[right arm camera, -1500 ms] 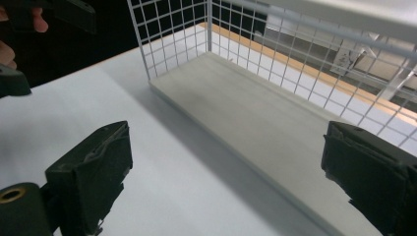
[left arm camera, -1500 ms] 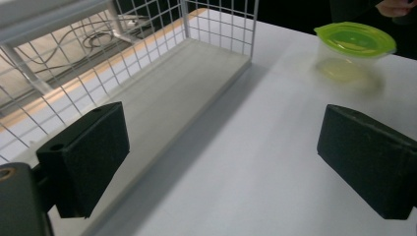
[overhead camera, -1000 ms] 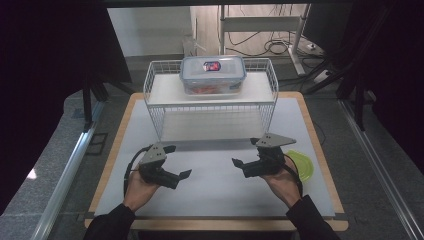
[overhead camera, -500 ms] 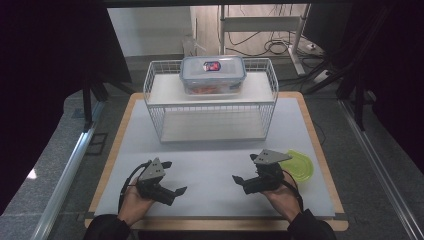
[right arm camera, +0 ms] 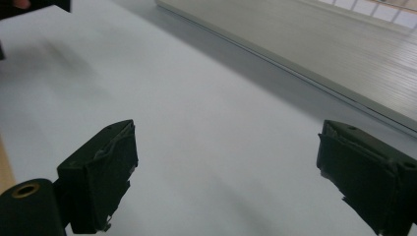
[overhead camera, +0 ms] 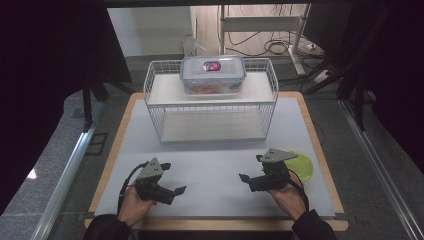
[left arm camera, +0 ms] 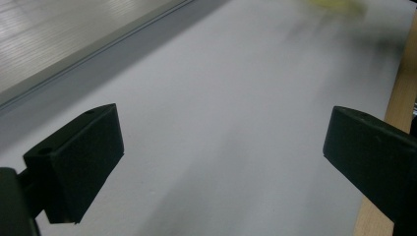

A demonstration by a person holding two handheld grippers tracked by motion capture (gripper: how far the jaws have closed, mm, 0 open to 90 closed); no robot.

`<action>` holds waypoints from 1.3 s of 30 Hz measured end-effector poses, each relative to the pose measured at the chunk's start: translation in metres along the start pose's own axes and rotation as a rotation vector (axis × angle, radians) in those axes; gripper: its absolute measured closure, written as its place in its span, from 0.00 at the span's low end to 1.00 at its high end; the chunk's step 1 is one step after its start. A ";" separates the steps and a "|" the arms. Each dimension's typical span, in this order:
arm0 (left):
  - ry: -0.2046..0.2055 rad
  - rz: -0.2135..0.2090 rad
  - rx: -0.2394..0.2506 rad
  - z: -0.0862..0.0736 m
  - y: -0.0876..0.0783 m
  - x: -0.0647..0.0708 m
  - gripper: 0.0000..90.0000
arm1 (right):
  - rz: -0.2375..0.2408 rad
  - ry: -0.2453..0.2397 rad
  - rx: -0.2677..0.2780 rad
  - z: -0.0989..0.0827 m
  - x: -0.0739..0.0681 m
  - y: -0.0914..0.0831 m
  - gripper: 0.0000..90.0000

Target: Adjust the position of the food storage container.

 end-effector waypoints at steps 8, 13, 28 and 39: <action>0.013 0.008 -0.011 -0.001 0.001 0.000 0.02 | -0.082 0.036 -0.028 -0.002 0.013 -0.005 0.03; 0.018 0.021 -0.017 -0.002 0.002 -0.001 0.03 | -0.119 0.070 -0.013 -0.001 0.021 -0.013 0.03; 0.011 0.030 -0.035 -0.002 0.003 -0.002 0.04 | -0.176 0.097 -0.023 -0.008 0.050 -0.051 0.89; 0.011 0.038 -0.030 -0.002 0.002 -0.002 0.04 | -0.300 0.205 0.049 -0.021 0.081 -0.086 1.00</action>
Point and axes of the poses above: each handheld gripper's, and its own axes: y roughly forward along the jaws, z roughly out of its top, x roughly to its right, the point moved 3 cm from there along y, roughly forward along the jaws, and after that the axes turned 10 degrees about z, right-handed, at the moved point
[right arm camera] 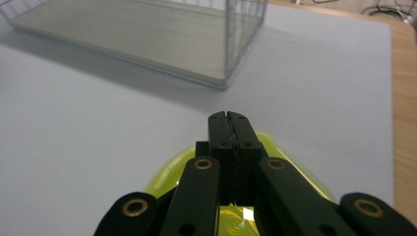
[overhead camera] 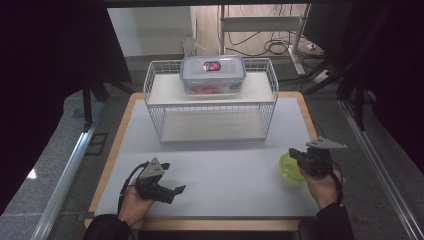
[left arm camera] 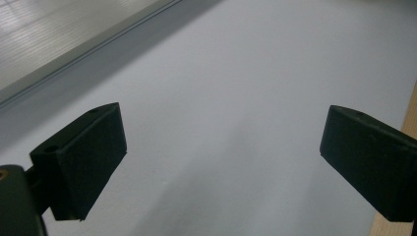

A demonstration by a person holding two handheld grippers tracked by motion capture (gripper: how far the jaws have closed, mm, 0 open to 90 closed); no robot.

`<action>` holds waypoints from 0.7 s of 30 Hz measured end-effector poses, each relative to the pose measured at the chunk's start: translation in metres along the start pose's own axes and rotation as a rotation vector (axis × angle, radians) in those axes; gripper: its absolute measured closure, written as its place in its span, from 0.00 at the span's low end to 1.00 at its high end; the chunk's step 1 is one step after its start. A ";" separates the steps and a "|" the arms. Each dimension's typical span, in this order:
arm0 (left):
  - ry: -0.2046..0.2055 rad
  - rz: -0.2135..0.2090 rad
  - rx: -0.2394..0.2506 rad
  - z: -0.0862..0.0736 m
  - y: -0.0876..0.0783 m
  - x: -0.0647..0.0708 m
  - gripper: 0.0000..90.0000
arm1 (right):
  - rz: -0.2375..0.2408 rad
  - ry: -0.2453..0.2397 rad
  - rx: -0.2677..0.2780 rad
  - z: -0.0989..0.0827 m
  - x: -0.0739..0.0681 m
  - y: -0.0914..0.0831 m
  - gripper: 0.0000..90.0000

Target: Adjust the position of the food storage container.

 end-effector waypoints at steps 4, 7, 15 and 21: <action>0.000 0.001 -0.002 0.000 0.000 0.000 0.04 | -0.044 0.035 0.005 -0.005 0.014 -0.005 1.00; 0.003 0.003 -0.006 0.000 0.001 0.000 0.04 | -0.088 0.053 0.008 -0.008 0.024 -0.012 1.00; 0.012 0.006 -0.018 -0.001 0.002 0.000 0.05 | -0.156 0.070 -0.007 -0.018 0.036 -0.023 1.00; 0.021 0.008 -0.017 0.000 0.002 0.001 0.05 | -0.190 0.076 -0.040 -0.027 0.037 -0.028 1.00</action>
Point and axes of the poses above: each handheld gripper's, and its own axes: y roughly forward along the jaws, z roughly out of its top, x roughly to its right, the point moved 3 cm from there along y, roughly forward along the jaws, and after that the axes turned 10 degrees about z, right-handed, at the moved point
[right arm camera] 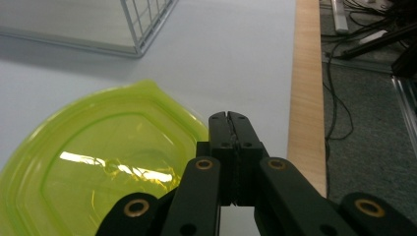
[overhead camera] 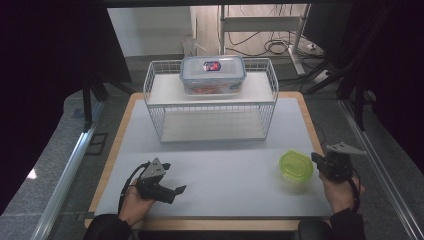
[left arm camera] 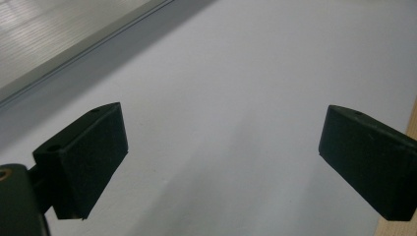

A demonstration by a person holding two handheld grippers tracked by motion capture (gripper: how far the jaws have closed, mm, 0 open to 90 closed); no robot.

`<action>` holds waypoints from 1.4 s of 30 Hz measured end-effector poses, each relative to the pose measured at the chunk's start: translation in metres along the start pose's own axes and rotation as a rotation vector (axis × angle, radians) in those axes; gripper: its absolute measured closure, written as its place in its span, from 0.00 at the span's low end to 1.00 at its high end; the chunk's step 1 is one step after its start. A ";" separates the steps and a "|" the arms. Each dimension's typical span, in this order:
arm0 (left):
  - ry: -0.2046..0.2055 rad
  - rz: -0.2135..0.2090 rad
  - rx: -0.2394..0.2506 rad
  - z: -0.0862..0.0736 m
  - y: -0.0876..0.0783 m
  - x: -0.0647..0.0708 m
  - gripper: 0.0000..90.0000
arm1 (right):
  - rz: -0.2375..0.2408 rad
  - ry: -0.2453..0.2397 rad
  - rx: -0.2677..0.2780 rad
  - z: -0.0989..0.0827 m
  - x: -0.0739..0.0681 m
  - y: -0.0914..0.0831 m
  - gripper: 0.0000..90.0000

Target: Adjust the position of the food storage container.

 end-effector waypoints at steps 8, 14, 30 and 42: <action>0.004 -0.001 -0.003 0.000 0.001 0.001 0.05 | 0.000 0.034 -0.027 -0.013 0.001 -0.007 1.00; 0.008 -0.004 -0.005 0.001 0.002 0.001 0.05 | 0.011 0.054 -0.043 -0.018 0.000 -0.008 1.00; 0.014 -0.010 -0.011 0.001 0.004 0.003 0.05 | 0.069 0.098 -0.105 -0.028 0.002 0.005 1.00; 0.021 -0.013 -0.019 0.001 0.005 0.003 0.05 | 0.154 0.126 -0.165 -0.033 0.000 0.024 1.00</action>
Point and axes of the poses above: each handheld gripper's, and its own axes: y roughly forward along the jaws, z roughly out of its top, x roughly to its right, the point moved 3 cm from there along y, roughly forward along the jaws, and after that the axes turned 10 degrees about z, right-handed, at the moved point
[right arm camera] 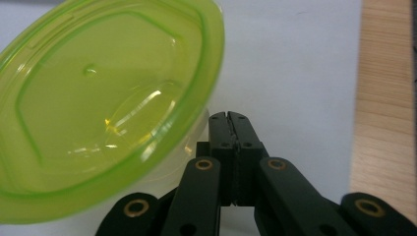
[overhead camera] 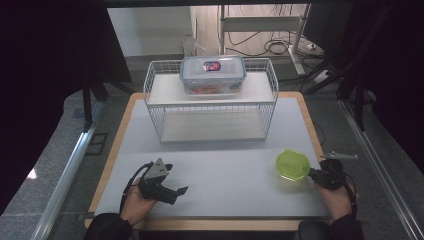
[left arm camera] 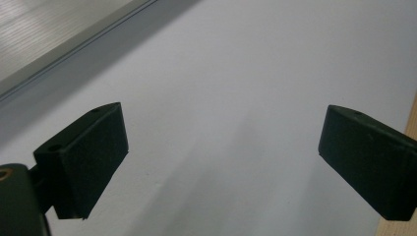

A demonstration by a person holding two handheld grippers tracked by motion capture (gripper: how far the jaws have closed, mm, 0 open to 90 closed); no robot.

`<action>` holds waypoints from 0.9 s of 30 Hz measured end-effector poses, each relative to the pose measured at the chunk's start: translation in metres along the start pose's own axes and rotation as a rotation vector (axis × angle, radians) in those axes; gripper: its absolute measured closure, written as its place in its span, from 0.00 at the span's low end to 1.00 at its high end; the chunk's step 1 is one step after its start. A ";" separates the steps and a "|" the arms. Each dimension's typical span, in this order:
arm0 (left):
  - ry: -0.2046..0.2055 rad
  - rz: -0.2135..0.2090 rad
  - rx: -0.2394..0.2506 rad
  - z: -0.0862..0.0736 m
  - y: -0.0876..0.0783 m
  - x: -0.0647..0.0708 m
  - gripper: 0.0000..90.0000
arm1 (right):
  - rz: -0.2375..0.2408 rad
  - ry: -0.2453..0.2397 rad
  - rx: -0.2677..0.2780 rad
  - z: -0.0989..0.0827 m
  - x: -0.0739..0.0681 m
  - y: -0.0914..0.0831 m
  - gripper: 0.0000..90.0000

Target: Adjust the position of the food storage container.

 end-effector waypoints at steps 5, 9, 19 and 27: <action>0.000 0.000 -0.001 0.000 0.000 0.000 0.05 | 0.022 -0.022 -0.032 0.002 -0.005 0.011 1.00; 0.000 0.000 -0.003 0.000 0.001 0.001 0.05 | 0.038 -0.028 -0.041 0.003 -0.008 0.015 1.00; 0.002 0.003 -0.005 0.000 0.002 0.001 0.05 | 0.079 -0.082 -0.059 0.013 -0.025 0.032 1.00; -0.002 0.007 -0.003 0.000 0.001 -0.001 0.05 | 0.148 -0.146 -0.071 0.029 -0.053 0.058 1.00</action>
Point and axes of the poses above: each handheld gripper's, and its own axes: y roughly forward along the jaws, z roughly out of its top, x roughly to its right, the point moved 3 cm from there along y, roughly forward along the jaws, and after that the axes turned 10 degrees about z, right-handed, at the moved point
